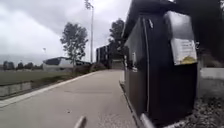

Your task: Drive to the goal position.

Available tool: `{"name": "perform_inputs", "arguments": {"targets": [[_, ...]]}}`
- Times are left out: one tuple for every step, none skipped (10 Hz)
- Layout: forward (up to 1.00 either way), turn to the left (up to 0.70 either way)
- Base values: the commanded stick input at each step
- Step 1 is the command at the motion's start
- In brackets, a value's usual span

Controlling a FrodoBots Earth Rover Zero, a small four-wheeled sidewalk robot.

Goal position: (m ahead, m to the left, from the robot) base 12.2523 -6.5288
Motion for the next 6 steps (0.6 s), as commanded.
{"name": "perform_inputs", "arguments": {"targets": [[0.96,0.00],[0.95,-0.02],[0.94,-0.31],[0.94,-0.35],[0.94,-0.35],[0.94,-0.35]]}}
